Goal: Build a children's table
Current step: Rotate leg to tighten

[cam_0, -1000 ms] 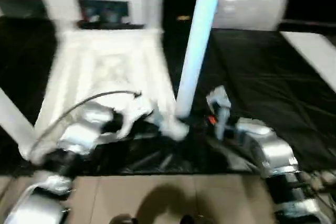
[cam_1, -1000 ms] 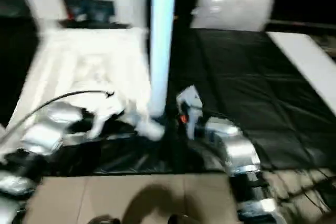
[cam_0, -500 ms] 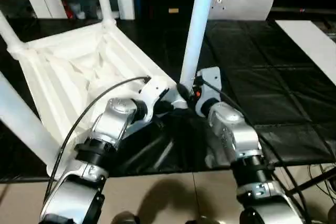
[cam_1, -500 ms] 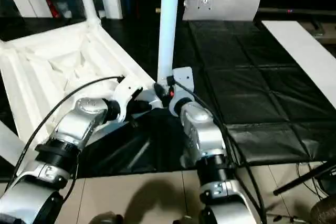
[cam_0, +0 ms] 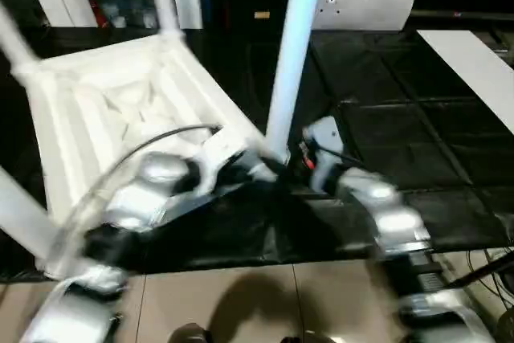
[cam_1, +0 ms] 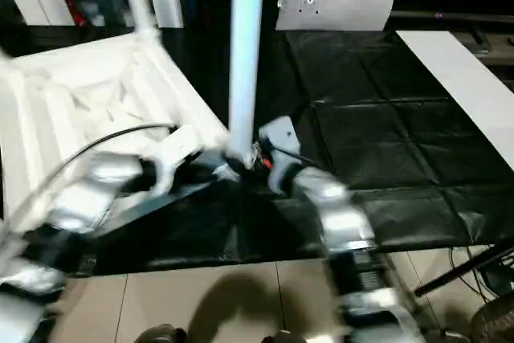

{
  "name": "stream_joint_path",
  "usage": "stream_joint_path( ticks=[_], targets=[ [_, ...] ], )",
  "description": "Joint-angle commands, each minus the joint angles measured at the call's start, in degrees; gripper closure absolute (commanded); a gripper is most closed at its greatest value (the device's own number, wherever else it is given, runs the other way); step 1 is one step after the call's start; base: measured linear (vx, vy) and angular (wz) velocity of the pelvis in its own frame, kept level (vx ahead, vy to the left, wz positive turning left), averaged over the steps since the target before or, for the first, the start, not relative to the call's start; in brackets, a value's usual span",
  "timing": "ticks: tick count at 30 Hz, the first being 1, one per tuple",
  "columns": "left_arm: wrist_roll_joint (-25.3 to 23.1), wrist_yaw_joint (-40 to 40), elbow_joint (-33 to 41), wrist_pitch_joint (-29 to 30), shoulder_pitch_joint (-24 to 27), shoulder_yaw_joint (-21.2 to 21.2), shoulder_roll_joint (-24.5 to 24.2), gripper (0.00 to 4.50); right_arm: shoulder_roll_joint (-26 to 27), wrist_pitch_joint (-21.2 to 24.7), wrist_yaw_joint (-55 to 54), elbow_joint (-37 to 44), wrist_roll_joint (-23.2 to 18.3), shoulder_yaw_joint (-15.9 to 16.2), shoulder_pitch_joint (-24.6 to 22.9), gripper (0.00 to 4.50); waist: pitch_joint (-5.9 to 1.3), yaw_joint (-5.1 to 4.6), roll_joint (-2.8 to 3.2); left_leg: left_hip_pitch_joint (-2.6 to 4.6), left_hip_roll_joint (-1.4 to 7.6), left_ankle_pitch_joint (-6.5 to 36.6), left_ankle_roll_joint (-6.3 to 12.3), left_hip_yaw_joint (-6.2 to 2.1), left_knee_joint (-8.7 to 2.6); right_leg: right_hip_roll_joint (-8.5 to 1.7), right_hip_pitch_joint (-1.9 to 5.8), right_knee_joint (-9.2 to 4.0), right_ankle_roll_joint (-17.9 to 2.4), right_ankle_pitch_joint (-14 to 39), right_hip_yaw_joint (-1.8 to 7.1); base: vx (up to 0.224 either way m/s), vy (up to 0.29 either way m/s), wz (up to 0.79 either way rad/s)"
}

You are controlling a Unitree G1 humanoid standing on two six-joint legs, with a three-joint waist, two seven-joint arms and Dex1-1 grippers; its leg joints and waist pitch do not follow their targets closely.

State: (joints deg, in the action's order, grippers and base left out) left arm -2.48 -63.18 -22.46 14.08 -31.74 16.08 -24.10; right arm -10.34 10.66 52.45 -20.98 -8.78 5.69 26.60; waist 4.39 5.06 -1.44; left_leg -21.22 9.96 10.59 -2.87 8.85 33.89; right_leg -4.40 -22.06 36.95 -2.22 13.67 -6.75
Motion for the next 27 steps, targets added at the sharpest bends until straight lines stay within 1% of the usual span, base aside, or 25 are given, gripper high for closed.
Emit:
stream_joint_path(
  ticks=[1, 4, 5, 8, 9, 10, 12, 13, 14, 15, 18, 19, 20, 23, 24, 25, 27],
  targets=[
    [0.6, -7.0, 1.6, -3.9, 0.2, 3.4, -0.8, 4.50, -2.4, 0.1, 5.9, 1.1, -1.9, 0.9, 1.0, 0.15, -3.37, 0.08, 0.41, 0.81, 4.12, 6.6, 4.76, -0.85, -3.91, -5.58, 3.12, -4.85, -13.2, 1.1, 4.75, 0.000, 0.000, 0.00],
    [2.6, -12.0, 2.3, -4.9, 0.2, 3.7, -1.8, 4.50, -5.9, -0.8, 13.5, 0.9, -3.2, 2.5, 1.3, 0.15, -3.52, 0.58, 0.40, 0.79, 4.25, 5.6, 4.72, -0.80, -3.90, -5.55, 3.23, -4.45, -13.8, -1.0, 4.71, 0.000, 0.000, 0.00],
    [2.9, -13.2, 2.3, -5.3, 0.1, 4.0, -2.1, 4.50, -6.7, -1.4, 15.4, 0.8, -3.3, 2.9, 1.3, 0.15, -3.58, 0.85, 0.36, 0.72, 4.28, 5.1, 4.95, -0.79, -3.87, -5.60, 3.28, -4.28, -14.0, -2.0, 4.67, 0.000, 0.000, 0.00],
    [3.7, -17.1, 2.0, -7.1, -0.3, 5.1, -3.2, 4.50, -8.8, -2.3, 21.2, 0.2, -4.2, 3.8, 1.6, 0.15, -3.66, 1.20, 0.13, 0.49, 4.11, 4.4, 5.77, -0.66, -3.71, -5.68, 3.35, -4.21, -14.3, -3.0, 4.61, 0.000, 0.000, 0.00],
    [3.8, -17.8, 1.9, -7.4, -0.4, 5.3, -3.4, 4.50, -9.1, -2.3, 22.3, 0.0, -4.5, 3.9, 1.7, 0.41, -3.64, 1.31, 0.12, 0.50, 4.12, 4.6, 6.04, -0.63, -3.69, -5.70, 3.34, -4.29, -14.3, -2.6, 4.60, 0.000, 0.000, 0.00],
    [4.1, -19.0, 1.8, -7.9, -0.6, 5.7, -3.7, 4.50, -9.6, -1.9, 24.1, -0.2, -4.8, 4.2, 2.0, 0.49, -3.61, 1.40, 0.07, 0.46, 4.14, 4.8, 6.03, -0.63, -3.71, -5.74, 3.35, -4.36, -14.2, -1.8, 4.61, 0.000, 0.000, 0.00],
    [4.3, -20.2, 1.7, -8.3, -0.7, 6.2, -3.9, 4.50, -10.2, -1.6, 25.9, -0.5, -5.1, 4.7, 2.3, 0.49, -3.56, 1.43, 0.04, 0.46, 4.16, 5.2, 5.82, -0.60, -3.76, -5.72, 3.31, -4.51, -14.0, -0.2, 4.57, 0.000, 0.000, 0.00],
    [4.4, -22.4, 1.5, -9.2, -1.0, 6.7, -4.2, 4.50, -11.3, -1.1, 28.8, -1.1, -5.6, 5.8, 2.9, 0.68, -3.54, 1.48, 0.10, 0.49, 4.13, 5.3, 5.75, -0.62, -3.75, -5.62, 3.29, -4.56, -14.0, 0.4, 4.51, 0.000, 0.000, 0.00],
    [4.4, -22.4, 1.5, -9.2, -1.0, 6.7, -4.2, 4.50, -11.3, -1.1, 28.8, -1.1, -5.6, 5.8, 2.9, 0.84, -3.57, 1.55, 0.11, 0.55, 4.20, 5.2, 5.71, -0.59, -3.74, -5.66, 3.26, -4.57, -14.0, 0.3, 4.56, 0.000, 0.000, 0.00],
    [4.5, -23.4, 1.5, -9.5, -1.1, 7.0, -4.2, 4.50, -11.9, -1.0, 30.5, -1.6, -5.6, 6.5, 3.3, 0.93, -3.55, 1.62, 0.18, 0.51, 4.22, 5.1, 5.65, -0.62, -3.73, -5.69, 3.20, -4.50, -14.2, 0.2, 4.58, 0.000, 0.000, 0.00],
    [4.7, -23.8, 1.4, -9.7, -1.3, 7.1, -4.2, 4.50, -12.4, -1.1, 32.3, -2.5, -5.2, 7.2, 3.7, 1.02, -3.59, 1.82, 0.08, 0.48, 4.23, 5.0, 5.74, -0.59, -3.71, -5.67, 3.15, -4.44, -14.5, -0.2, 4.52, 0.000, 0.000, 0.00],
    [4.4, -23.6, 0.6, -10.3, -1.8, 7.1, -3.9, 4.50, -12.6, -2.0, 33.4, -3.5, -4.6, 7.8, 4.0, 1.28, -3.62, 1.87, 0.00, 0.50, 4.22, 4.8, 5.78, -0.60, -3.69, -5.69, 3.19, -4.43, -14.6, -0.4, 4.53, 0.000, 0.000, 0.00],
    [4.3, -23.6, 0.4, -10.4, -1.9, 7.2, -3.9, 4.50, -12.7, -2.0, 33.6, -3.6, -4.6, 7.8, 4.0, 1.28, -3.62, 1.87, 0.00, 0.50, 4.22, 4.8, 5.78, -0.60, -3.69, -5.69, 3.19, -4.43, -14.6, -0.4, 4.53, 0.000, 0.000, 0.00],
    [4.0, -23.7, -0.6, -11.1, -2.2, 7.1, -3.9, 4.50, -12.6, -1.8, 34.5, -4.3, -4.9, 7.8, 4.4, 1.47, -3.50, 1.86, -0.03, 0.39, 4.16, 5.3, 5.65, -0.60, -3.72, -5.68, 3.22, -4.60, -14.3, 0.6, 4.53, 0.000, 0.000, 0.00],
    [4.0, -23.8, -0.6, -11.2, -2.2, 7.1, -3.9, 4.50, -12.6, -1.7, 34.6, -4.4, -5.0, 7.9, 4.5, 1.59, -3.52, 1.83, -0.09, 0.36, 4.15, 5.3, 5.57, -0.61, -3.73, -5.71, 3.29, -4.58, -14.2, 0.8, 4.52, 0.000, 0.000, 0.00],
    [4.1, -23.9, -0.7, -11.3, -2.2, 7.0, -3.9, 4.50, -12.7, -1.5, 34.9, -4.4, -5.3, 8.0, 4.6, 1.81, -3.48, 1.79, -0.08, 0.43, 4.22, 5.2, 5.56, -0.64, -3.77, -5.65, 3.20, -4.57, -14.1, 1.0, 4.50, 0.000, 0.000, 0.00],
    [4.1, -24.0, -0.7, -11.3, -2.2, 6.9, -3.9, 4.50, -12.8, -1.4, 35.4, -4.4, -5.5, 8.2, 4.7, 1.84, -3.46, 1.75, -0.12, 0.45, 4.25, 5.3, 5.51, -0.61, -3.77, -5.68, 3.18, -4.61, -14.1, 1.2, 4.53, 0.000, 0.000, 0.00]
  ],
)
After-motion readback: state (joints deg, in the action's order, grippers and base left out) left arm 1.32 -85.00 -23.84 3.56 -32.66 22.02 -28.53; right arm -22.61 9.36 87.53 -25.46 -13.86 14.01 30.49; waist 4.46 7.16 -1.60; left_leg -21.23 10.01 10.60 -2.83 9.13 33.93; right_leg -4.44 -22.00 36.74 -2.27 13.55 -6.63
